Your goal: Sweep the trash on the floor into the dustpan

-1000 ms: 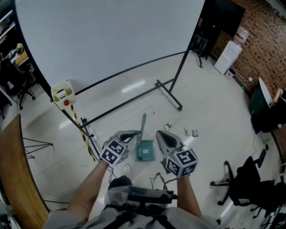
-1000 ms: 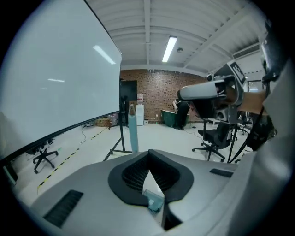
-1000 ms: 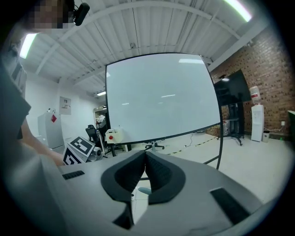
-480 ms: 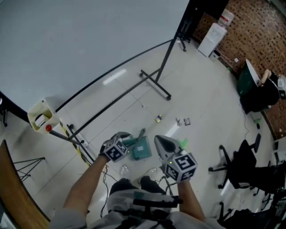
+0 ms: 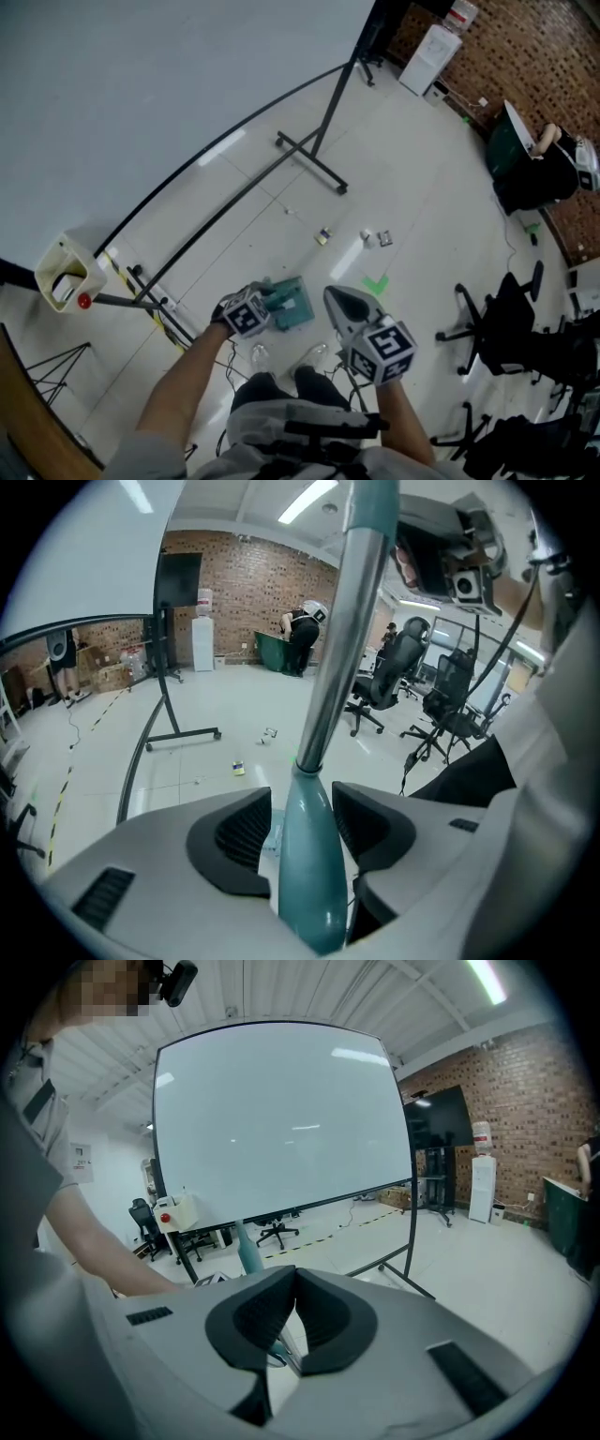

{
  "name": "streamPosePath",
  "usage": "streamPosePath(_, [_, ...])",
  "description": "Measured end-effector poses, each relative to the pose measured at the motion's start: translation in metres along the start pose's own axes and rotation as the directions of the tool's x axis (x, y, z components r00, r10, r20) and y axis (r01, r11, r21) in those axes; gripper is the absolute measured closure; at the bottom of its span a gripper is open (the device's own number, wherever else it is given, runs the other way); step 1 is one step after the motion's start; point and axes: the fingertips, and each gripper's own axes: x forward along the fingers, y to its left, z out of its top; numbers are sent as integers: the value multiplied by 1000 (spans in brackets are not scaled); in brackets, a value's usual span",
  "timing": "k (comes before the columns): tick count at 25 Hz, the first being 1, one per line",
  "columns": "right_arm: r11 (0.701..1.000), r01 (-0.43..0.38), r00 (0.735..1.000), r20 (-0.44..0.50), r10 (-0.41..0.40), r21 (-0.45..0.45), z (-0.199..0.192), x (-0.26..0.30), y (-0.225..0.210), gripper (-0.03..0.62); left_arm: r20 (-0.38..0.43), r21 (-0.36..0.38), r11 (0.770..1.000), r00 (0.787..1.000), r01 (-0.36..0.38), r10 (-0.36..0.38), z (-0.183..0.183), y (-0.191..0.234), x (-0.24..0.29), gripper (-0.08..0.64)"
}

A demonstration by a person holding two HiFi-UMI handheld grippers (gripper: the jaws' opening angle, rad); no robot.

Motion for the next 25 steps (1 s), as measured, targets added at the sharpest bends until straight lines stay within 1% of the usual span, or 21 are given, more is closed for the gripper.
streamPosePath(3, [1000, 11, 1000, -9, -10, 15, -3, 1, -2, 592, -9, 11, 1000, 1000, 19, -18, -3, -1, 8, 375])
streamPosePath(6, [1000, 19, 999, -27, -18, 25, -8, 2, -3, 592, 5, 17, 1000, 1000, 23, -24, -1, -2, 11, 426])
streamPosePath(11, [1000, 5, 998, -68, -3, 22, -19, 15, 0, 592, -8, 22, 1000, 1000, 18, -18, -3, -3, 17, 433])
streamPosePath(13, [999, -15, 996, -83, 17, 29, -24, 21, 4, 590, -4, 20, 999, 1000, 25, -25, -1, -6, 17, 431])
streamPosePath(14, [999, -30, 995, -91, 33, 35, -27, 23, 6, 541, -5, 19, 999, 1000, 27, -27, 0, -7, 17, 431])
streamPosePath(15, [998, -49, 994, -98, 53, 41, -30, 24, 9, 470, -8, 17, 999, 1000, 30, -30, 1, -7, 17, 431])
streamPosePath(17, [995, -89, 990, -107, 93, 50, -36, 29, 14, 401, -7, 17, 999, 999, 32, -32, 3, -6, 16, 431])
streamPosePath(18, [993, -104, 988, -111, 109, 54, -38, 32, 16, 376, -2, 17, 999, 999, 32, -32, 5, -6, 16, 431])
streamPosePath(20, [990, -127, 985, -113, 133, 62, -40, 40, 22, 376, 2, 10, 999, 999, 40, -40, 7, -8, 16, 431])
streamPosePath(22, [987, -148, 983, -95, 154, 69, -36, 49, 28, 376, 1, -2, 999, 999, 54, -54, 7, -12, 18, 431])
streamPosePath(25, [986, -160, 984, -72, 164, 47, -27, 60, 33, 376, 4, -16, 998, 998, 69, -68, 7, -14, 19, 431])
